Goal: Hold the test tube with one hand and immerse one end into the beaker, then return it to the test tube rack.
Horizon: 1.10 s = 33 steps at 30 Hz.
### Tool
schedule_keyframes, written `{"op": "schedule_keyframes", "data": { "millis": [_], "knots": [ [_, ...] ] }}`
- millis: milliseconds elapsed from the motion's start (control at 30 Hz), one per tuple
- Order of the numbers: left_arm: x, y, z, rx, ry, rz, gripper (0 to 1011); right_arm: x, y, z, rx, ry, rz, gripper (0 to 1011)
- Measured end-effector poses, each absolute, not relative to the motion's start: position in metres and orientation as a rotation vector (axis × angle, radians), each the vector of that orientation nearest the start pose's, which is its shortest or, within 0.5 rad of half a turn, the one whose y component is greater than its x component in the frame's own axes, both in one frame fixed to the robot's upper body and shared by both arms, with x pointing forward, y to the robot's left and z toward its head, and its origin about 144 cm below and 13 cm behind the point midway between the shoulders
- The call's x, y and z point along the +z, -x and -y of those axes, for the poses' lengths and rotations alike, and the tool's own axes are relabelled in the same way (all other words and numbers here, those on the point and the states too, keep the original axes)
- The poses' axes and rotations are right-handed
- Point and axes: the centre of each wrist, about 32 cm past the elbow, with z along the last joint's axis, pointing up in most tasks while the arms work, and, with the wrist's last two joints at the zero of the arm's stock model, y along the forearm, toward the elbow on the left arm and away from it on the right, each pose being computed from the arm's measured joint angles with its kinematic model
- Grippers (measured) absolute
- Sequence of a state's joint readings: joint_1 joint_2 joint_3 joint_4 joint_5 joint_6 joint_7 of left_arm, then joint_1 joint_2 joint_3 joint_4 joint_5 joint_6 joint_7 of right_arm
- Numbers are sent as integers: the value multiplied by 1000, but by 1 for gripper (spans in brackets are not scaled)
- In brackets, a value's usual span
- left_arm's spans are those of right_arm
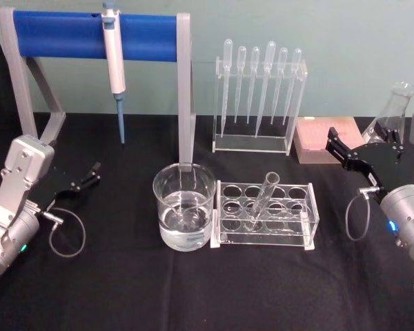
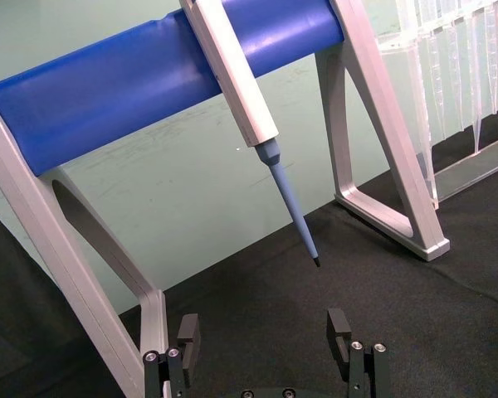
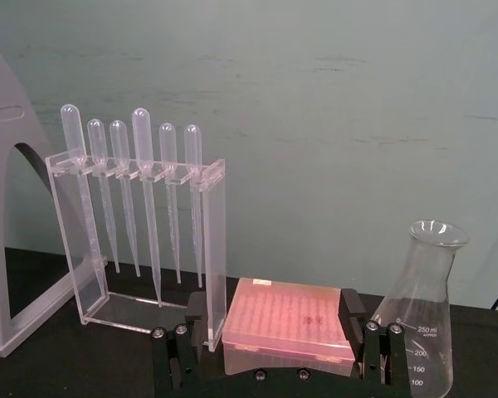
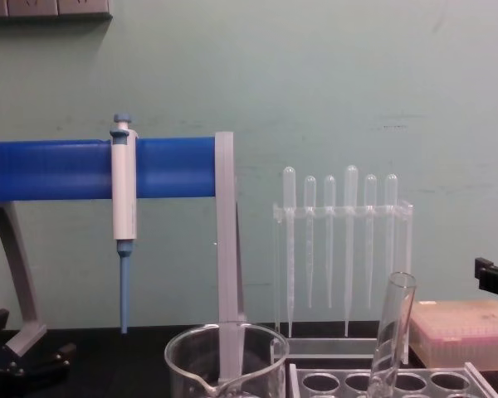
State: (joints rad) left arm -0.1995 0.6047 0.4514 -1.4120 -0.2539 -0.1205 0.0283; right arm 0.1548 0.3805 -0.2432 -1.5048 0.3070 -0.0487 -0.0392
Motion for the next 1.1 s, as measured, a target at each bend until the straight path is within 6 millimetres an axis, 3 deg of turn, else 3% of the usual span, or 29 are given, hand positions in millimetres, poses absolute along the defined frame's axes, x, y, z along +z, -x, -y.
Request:
{"op": "schedule_keyframes", "data": {
  "millis": [1100],
  "knots": [
    [1140, -489, -310, 1248, -304, 285, 1000, 1169, -495, 272, -1408, 22, 119, 1003]
  ]
}}
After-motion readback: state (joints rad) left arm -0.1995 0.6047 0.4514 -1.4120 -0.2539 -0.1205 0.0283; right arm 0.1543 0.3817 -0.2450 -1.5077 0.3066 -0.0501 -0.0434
